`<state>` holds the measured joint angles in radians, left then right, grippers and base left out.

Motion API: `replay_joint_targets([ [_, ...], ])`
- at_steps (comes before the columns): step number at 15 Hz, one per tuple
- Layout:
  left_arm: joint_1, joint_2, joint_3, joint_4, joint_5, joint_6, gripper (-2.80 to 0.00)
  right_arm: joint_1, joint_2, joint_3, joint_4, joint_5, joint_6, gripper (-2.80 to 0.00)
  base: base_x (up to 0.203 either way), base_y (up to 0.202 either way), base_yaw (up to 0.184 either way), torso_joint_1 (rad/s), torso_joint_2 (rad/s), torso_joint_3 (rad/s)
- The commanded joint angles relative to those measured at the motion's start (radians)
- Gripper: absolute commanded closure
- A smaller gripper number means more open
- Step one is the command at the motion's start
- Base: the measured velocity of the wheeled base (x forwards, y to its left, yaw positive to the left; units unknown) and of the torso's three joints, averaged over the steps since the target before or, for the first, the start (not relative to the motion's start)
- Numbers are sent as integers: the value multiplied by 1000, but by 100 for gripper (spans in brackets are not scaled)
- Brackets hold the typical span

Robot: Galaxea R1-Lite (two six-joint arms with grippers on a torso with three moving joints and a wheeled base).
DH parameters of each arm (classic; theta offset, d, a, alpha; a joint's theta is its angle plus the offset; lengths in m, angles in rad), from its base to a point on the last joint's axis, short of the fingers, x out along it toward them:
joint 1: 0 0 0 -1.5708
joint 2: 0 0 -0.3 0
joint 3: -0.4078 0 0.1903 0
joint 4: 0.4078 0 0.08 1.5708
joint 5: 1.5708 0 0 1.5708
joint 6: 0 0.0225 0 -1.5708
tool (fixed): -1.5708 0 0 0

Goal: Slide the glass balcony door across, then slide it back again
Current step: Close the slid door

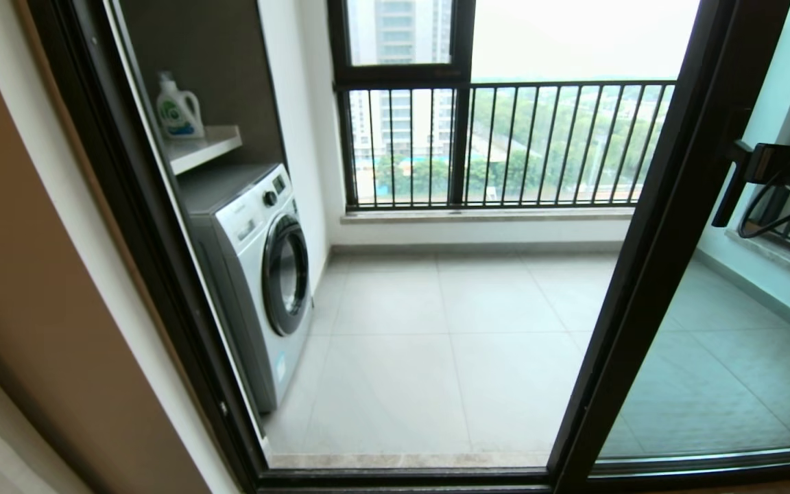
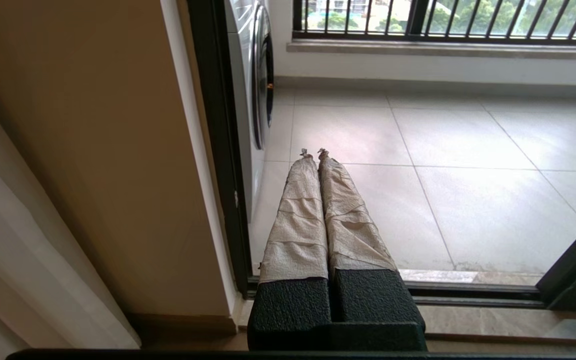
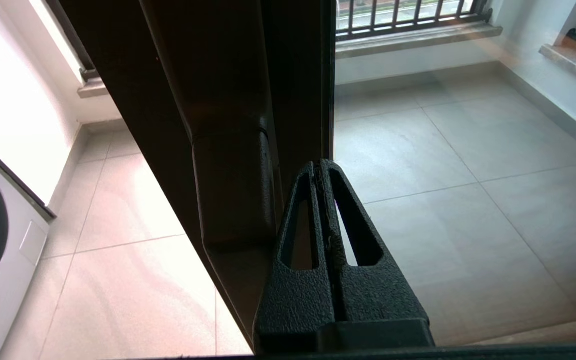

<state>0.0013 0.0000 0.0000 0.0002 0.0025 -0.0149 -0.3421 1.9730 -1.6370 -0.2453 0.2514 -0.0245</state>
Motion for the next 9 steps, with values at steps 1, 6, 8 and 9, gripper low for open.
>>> replay_joint_targets([
  [1, 0, 2, 2, 0, 1, 0, 0, 31, -8, 0, -5, -34, -2, 0, 0, 0, 0, 0, 0, 0],
  [6, 0, 2, 0, 0, 1, 0, 0, 96, -20, 5, -5, -53, -2, 0, 0, 0, 0, 0, 0, 0],
  [8, 0, 2, 0, 0, 1, 0, 0, 126, -21, 3, -5, -76, -7, 0, 0, 0, 0, 0, 0, 0],
  [9, 0, 2, 0, 0, 1, 0, 0, 136, -22, 3, -5, -77, -12, 0, 0, 0, 0, 0, 0, 0],
])
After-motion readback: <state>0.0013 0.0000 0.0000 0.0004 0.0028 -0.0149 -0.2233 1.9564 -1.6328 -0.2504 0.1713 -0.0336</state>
